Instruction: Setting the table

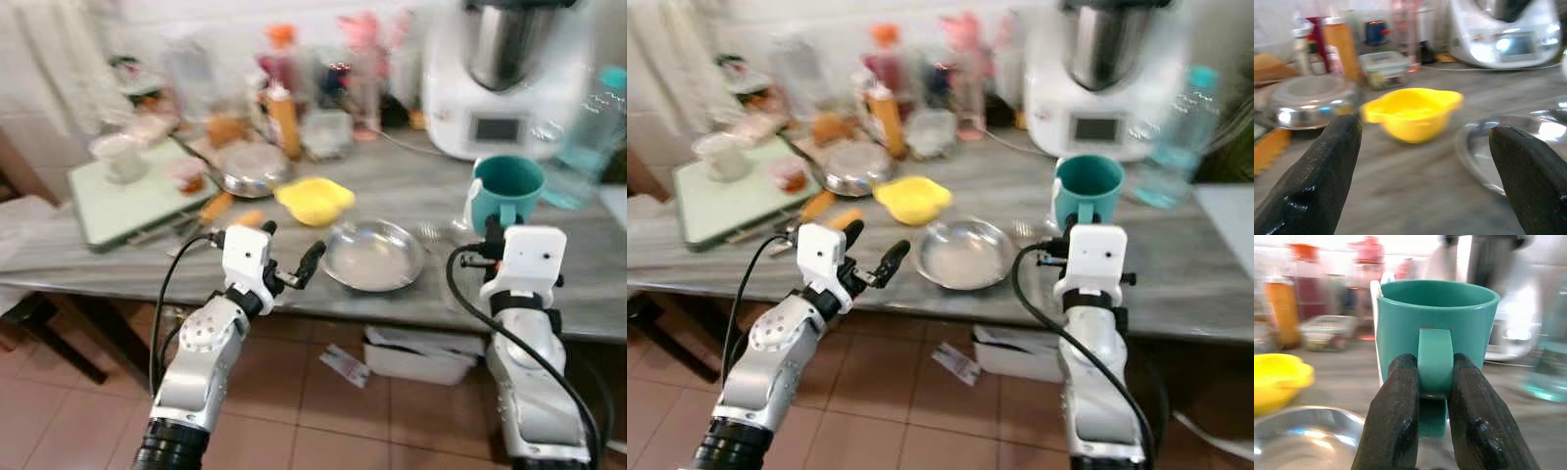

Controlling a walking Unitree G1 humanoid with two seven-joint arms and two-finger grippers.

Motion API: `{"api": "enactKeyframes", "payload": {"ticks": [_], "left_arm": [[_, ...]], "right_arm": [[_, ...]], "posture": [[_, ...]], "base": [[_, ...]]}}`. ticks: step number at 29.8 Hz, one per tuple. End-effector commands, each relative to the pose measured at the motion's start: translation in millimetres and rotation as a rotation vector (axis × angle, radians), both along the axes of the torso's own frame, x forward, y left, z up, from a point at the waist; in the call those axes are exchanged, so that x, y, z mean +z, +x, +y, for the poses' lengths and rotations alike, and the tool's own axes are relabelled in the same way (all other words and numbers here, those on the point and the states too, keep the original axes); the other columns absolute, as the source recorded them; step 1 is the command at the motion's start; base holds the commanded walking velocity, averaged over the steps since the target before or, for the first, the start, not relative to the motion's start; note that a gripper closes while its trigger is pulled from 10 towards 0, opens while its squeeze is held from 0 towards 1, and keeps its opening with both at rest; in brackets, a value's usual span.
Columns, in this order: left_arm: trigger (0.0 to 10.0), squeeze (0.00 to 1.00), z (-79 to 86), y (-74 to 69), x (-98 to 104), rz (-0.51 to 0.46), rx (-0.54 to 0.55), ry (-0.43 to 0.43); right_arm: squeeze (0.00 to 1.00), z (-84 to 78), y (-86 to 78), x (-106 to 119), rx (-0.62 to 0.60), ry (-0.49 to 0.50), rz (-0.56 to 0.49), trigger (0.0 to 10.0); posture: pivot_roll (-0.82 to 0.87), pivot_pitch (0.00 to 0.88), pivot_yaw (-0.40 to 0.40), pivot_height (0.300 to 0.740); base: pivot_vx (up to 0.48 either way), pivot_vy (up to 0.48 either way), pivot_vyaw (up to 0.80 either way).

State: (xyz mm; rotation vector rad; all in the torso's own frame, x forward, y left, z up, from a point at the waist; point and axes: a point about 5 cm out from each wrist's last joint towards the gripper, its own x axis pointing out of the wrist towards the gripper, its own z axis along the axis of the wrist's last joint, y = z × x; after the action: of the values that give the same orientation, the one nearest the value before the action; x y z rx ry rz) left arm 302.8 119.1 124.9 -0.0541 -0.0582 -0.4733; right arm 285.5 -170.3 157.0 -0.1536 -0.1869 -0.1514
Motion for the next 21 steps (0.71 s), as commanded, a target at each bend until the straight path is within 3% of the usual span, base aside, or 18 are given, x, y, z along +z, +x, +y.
{"api": "enactKeyframes", "payload": {"ticks": [1, 4, 14, 16, 21], "left_arm": [[10.0, 0.00, -9.6, 0.3, 5, -0.017, -0.028, -0.003], [10.0, 0.00, -9.9, 0.3, 4, -0.016, -0.029, -0.003], [10.0, 0.00, -9.9, -5.8, 2, 0.000, -0.066, 0.000], [10.0, 0.00, -10.9, -14.6, 3, 0.001, -0.157, -0.003], [10.0, 0.00, -6.2, -26.3, 5, 0.021, -0.246, 0.015]], "right_arm": [[0.00, -10.9, -0.9, 8, -0.034, -0.023, -0.035, 10.0], [0.00, -10.3, -0.2, 9, -0.032, -0.031, -0.040, 10.0], [0.00, -10.0, 0.0, 10, -0.033, -0.040, -0.043, 10.0], [0.00, -10.7, -0.3, 10, -0.033, -0.043, -0.043, 10.0], [0.00, -12.2, -0.5, 11, -0.034, -0.049, -0.039, 10.0]], "posture": [[-0.09, 0.000, 0.101, 0.740], [-0.09, 0.000, 0.100, 0.740], [-0.09, 0.000, 0.092, 0.740], [-0.09, 0.000, 0.089, 0.740], [-0.09, 0.000, 0.083, 0.740]], "base": [[0.292, 0.000, 0.00], [0.294, 0.000, 0.00], [0.000, 0.000, 0.00], [0.000, 0.000, 0.00], [0.000, 0.000, 0.00]]}}
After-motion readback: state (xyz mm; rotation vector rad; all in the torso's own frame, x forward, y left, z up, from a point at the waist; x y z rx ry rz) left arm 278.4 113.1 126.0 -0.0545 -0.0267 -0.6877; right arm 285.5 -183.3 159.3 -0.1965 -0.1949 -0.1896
